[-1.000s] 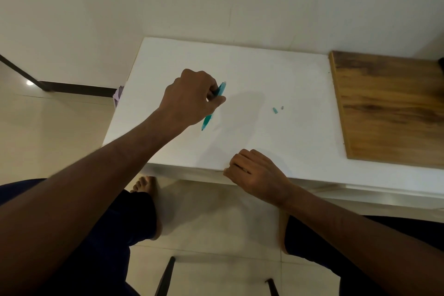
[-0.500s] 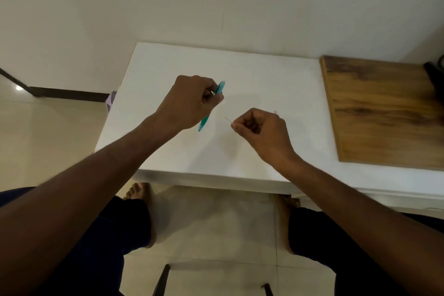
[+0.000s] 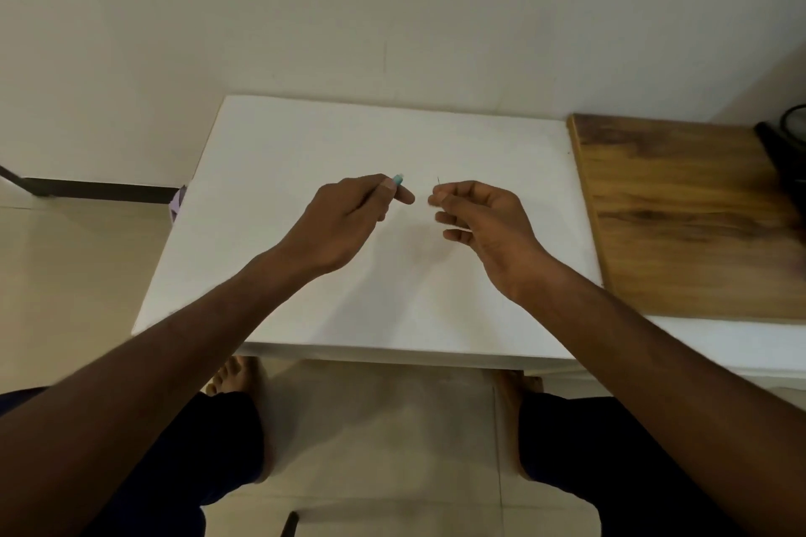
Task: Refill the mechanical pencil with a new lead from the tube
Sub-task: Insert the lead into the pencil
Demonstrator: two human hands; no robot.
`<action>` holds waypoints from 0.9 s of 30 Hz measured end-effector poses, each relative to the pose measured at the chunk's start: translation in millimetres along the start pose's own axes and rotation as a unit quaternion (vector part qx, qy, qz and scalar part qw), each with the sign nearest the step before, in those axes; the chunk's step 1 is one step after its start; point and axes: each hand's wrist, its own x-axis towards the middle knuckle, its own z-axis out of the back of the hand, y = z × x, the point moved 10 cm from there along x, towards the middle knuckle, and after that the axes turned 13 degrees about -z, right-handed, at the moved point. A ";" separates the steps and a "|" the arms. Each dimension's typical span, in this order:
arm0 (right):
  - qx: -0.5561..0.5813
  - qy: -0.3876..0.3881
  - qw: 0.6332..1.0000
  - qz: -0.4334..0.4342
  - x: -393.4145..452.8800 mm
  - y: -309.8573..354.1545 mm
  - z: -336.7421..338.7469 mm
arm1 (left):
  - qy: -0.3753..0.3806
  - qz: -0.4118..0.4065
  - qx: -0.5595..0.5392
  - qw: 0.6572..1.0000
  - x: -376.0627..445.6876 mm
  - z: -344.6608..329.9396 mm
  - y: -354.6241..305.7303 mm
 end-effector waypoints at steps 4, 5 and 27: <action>0.050 -0.002 0.998 0.031 3.3 14.2 6.3 | 0.013 -0.026 0.012 1.000 4.7 -5.0 -4.4; 0.078 0.011 0.996 0.034 3.3 16.2 5.2 | 0.014 -0.032 0.009 0.999 4.6 -5.8 -5.8; 0.131 0.033 0.988 0.069 1.3 28.3 0.3 | -0.009 -0.040 -0.090 0.995 10.4 -16.6 -1.0</action>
